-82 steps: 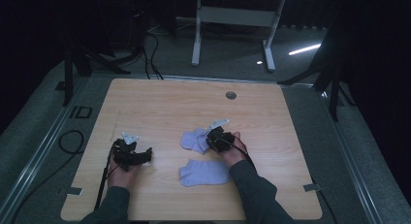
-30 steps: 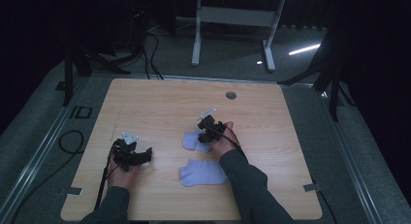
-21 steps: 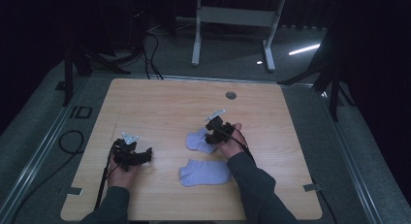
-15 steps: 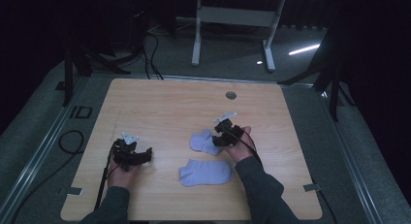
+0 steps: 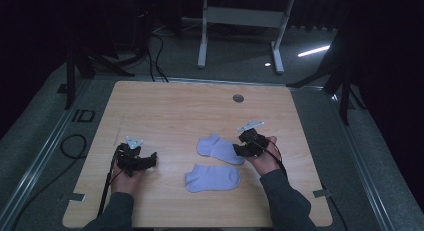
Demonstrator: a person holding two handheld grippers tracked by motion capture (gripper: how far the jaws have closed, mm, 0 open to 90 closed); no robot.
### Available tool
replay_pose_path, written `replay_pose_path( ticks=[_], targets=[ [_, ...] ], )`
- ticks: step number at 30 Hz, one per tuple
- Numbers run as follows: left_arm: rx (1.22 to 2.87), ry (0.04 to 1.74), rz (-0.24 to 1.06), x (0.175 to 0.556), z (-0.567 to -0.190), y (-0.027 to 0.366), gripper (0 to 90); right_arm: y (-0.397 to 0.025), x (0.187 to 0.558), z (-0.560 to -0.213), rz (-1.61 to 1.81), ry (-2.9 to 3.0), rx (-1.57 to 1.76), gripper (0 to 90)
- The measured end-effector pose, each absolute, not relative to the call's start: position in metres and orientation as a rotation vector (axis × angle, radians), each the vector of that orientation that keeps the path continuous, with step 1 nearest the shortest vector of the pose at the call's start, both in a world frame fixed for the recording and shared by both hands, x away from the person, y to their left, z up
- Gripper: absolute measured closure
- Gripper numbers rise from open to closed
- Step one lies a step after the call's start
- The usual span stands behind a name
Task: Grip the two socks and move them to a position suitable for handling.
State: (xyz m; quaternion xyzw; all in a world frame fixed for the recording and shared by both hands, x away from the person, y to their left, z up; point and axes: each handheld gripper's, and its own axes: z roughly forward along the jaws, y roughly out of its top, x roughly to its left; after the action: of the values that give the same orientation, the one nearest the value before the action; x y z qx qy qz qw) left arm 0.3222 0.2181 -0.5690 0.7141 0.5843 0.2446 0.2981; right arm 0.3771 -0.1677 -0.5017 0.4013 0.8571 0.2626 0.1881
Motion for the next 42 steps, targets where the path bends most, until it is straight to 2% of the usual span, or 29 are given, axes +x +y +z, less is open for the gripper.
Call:
replay_pose_path(
  ticks=[1,5,9,15,24,31,38,42],
  targets=[
    [1.898,1.552,0.65,0.322,-0.569,0.218,14.3,-0.167,0.375,-0.503,0.748,2.441,1.112,52.4],
    [1.899,1.552,0.65,0.322,-0.569,0.218,14.3,-0.165,0.37,-0.516,0.719,2.496,1.076,58.9],
    [1.899,1.551,0.65,0.322,-0.569,0.218,14.3,-0.169,0.371,-0.529,0.674,2.524,1.092,61.6],
    [1.899,1.552,0.65,0.322,-0.569,0.218,14.3,-0.18,0.372,-0.539,0.641,2.526,1.111,62.1],
    [1.899,1.551,0.65,0.322,-0.569,0.218,14.2,-0.194,0.377,-0.532,0.612,2.484,1.116,61.1],
    [1.898,1.55,0.65,0.323,-0.569,0.218,14.3,-0.156,0.385,-0.516,0.817,2.545,1.015,62.4],
    [1.9,1.549,0.648,0.323,-0.569,0.218,14.3,-0.12,0.4,-0.529,0.784,2.6,0.971,63.4],
    [1.902,1.547,0.647,0.323,-0.569,0.218,14.2,-0.114,0.406,-0.539,0.754,2.622,0.993,62.0]
  ],
)
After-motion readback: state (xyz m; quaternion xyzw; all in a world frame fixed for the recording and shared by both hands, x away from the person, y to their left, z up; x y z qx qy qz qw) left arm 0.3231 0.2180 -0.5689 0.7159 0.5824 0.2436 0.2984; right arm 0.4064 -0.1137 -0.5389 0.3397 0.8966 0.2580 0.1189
